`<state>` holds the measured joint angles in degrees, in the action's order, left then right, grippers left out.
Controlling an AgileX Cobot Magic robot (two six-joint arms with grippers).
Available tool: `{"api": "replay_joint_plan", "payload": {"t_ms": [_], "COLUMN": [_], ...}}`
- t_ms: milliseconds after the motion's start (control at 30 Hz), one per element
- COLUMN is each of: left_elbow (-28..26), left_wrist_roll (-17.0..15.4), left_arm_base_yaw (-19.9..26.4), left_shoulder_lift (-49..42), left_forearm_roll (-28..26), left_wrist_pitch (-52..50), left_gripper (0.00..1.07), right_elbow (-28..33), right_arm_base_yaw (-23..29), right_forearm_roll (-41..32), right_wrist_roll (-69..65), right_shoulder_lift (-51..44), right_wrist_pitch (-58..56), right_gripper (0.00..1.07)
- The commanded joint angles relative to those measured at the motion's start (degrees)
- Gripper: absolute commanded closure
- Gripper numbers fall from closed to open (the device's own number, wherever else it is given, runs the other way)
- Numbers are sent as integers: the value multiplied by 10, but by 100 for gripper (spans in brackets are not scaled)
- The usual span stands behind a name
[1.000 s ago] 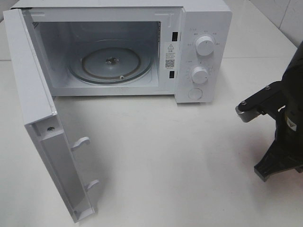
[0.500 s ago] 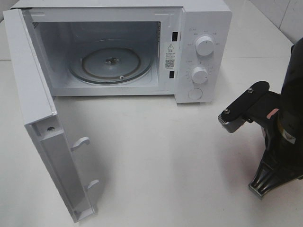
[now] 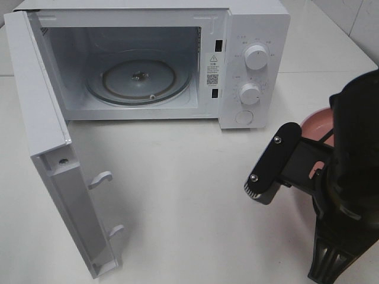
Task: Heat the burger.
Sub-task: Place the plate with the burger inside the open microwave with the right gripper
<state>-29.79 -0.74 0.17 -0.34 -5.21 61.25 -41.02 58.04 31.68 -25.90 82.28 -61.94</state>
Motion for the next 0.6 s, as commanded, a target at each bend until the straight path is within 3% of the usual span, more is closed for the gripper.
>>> {"api": "replay_joint_plan", "payload": {"t_ms": [33,600], "left_elbow": [2,2], "left_wrist_roll": [0,0], "left_arm_base_yaw": [-1,-1], "left_shoulder_lift": [-9,-9], "left_forearm_roll": [1,1], "left_wrist_pitch": [1,1], "left_gripper": [9,9], "right_elbow": [2,2], "right_arm_base_yaw": [18,115], "right_forearm_roll": [46,66], "right_wrist_roll": [-8,21], "right_shoulder_lift": [-5,-5], "right_wrist_pitch": [-23,-1], "right_gripper": [107,106]}}
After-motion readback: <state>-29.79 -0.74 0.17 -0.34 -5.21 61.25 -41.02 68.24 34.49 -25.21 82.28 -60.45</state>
